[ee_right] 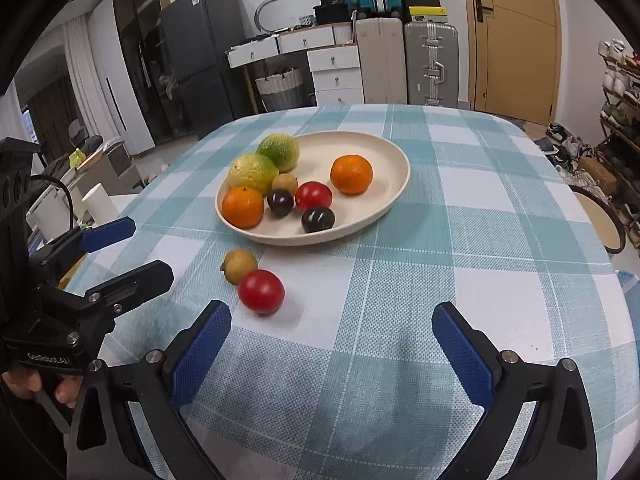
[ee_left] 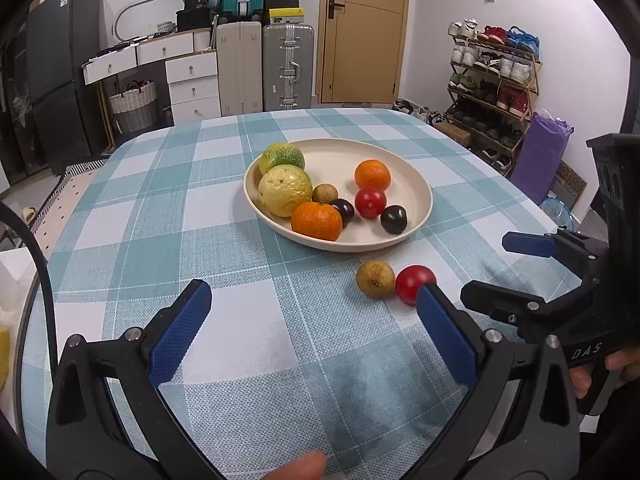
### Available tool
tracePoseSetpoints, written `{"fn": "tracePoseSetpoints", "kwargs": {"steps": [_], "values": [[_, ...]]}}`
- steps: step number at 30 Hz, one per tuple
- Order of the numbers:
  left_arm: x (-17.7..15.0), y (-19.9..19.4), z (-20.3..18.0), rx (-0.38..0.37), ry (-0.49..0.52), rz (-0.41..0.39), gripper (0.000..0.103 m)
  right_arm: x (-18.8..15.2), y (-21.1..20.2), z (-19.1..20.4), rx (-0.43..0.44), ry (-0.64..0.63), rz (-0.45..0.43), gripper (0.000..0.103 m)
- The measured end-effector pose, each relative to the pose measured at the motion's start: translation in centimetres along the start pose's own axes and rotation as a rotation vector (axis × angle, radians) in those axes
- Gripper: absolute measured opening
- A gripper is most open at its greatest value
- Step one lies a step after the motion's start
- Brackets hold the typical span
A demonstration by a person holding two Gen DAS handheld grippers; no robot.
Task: Organize fruits
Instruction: 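Withdraw both tools from the plate toward the last two fruits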
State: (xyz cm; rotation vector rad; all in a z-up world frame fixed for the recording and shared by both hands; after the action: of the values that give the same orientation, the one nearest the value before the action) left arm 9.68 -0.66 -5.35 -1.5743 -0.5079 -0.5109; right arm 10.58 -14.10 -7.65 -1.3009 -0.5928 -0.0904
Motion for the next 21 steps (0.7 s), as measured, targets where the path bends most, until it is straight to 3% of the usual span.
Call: {"fn": "tracePoseSetpoints", "kwargs": {"steps": [21], "values": [[0.1,0.5,1.6,-0.021,-0.056,-0.005,0.102,1.2,3.4,1.9,-0.032,-0.043,0.116,0.103]]}}
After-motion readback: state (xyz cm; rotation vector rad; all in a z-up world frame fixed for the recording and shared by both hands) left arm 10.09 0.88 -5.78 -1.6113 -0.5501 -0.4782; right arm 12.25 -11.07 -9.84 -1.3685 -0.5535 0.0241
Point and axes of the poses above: each gripper's, at about its wrist camera, not at the fingertips, and y roughly the way its jaws point, z to its left, x to its top, the point moved 5 cm from there along y, roughly the way its jaws point, and after that the axes turned 13 degrees about z, right-handed, at the moved point
